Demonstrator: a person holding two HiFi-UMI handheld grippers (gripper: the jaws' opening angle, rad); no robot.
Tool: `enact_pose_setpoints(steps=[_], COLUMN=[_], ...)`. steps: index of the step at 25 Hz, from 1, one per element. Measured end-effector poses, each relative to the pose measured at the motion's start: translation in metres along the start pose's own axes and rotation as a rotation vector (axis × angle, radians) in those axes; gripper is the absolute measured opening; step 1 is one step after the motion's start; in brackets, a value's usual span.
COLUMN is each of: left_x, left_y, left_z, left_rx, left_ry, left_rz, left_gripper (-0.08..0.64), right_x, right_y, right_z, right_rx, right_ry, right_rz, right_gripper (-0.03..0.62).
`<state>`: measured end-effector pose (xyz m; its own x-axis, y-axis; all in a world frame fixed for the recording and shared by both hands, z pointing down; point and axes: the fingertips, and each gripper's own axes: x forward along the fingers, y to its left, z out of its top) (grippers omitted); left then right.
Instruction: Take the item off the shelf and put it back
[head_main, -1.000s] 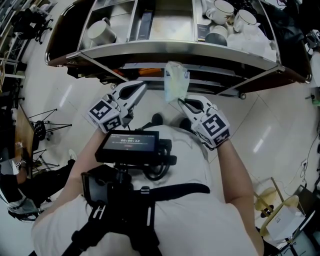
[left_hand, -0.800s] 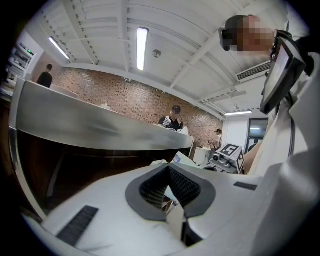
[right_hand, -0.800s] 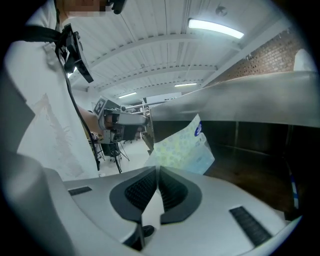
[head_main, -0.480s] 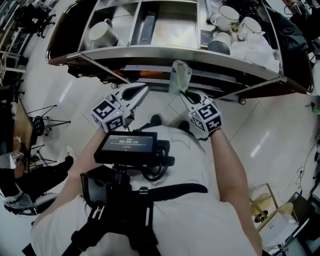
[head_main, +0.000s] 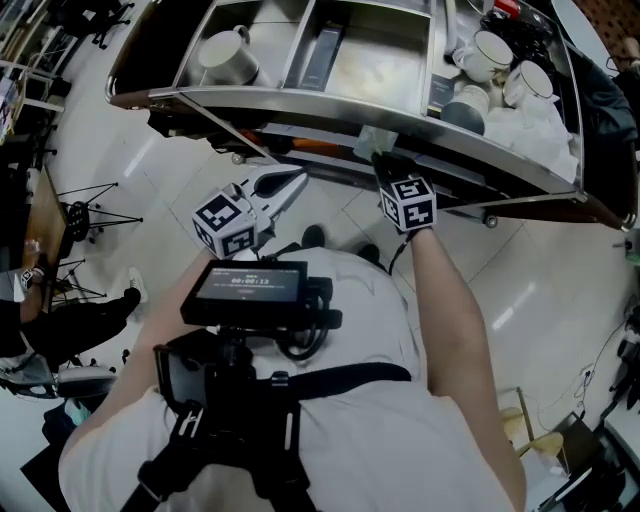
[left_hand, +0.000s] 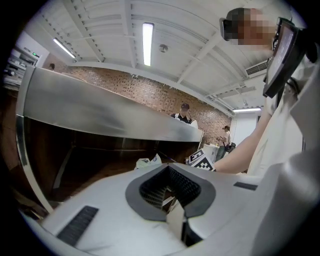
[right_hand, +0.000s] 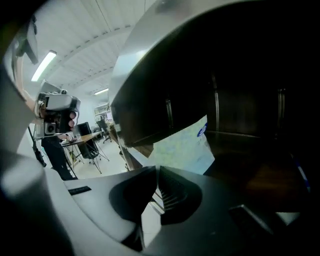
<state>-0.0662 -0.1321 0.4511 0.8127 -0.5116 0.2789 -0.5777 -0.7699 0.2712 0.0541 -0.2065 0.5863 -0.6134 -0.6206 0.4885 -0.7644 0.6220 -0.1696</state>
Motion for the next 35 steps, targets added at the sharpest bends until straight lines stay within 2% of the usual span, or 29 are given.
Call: enact_pose_setpoints(steps=[7,12,17,19,29,35], left_x=[-0.011,-0.02,-0.026,-0.028,-0.028,-0.028], left_y=[0.008,0.009,0.008,0.007,0.002,0.002], left_z=[-0.005,-0.009,-0.008,-0.01,-0.012,-0.011], left_rx=[-0.014,-0.018,-0.017,-0.018,-0.018,-0.015], left_ry=[0.008,0.016,0.017,0.015,0.017,0.013], left_rz=[0.042,0.064,0.079,0.073,0.045,0.029], left_gripper=[0.012,0.012,0.012,0.012,0.012,0.012], right_x=[0.028,0.037,0.037,0.035,0.017,0.002], right_y=[-0.027,-0.033,-0.036,-0.035,-0.035,-0.034], right_z=[-0.006,-0.019,-0.021,-0.018,0.003,0.005], right_rx=[-0.002,-0.012,-0.024,-0.029,-0.04,-0.011], right_ry=[0.022,0.05,0.073,0.065,-0.006,-0.039], right_rz=[-0.081,-0.102,-0.123,-0.125,-0.161,-0.189], right_gripper=[0.015,0.023,0.088,0.133,0.133,0.133])
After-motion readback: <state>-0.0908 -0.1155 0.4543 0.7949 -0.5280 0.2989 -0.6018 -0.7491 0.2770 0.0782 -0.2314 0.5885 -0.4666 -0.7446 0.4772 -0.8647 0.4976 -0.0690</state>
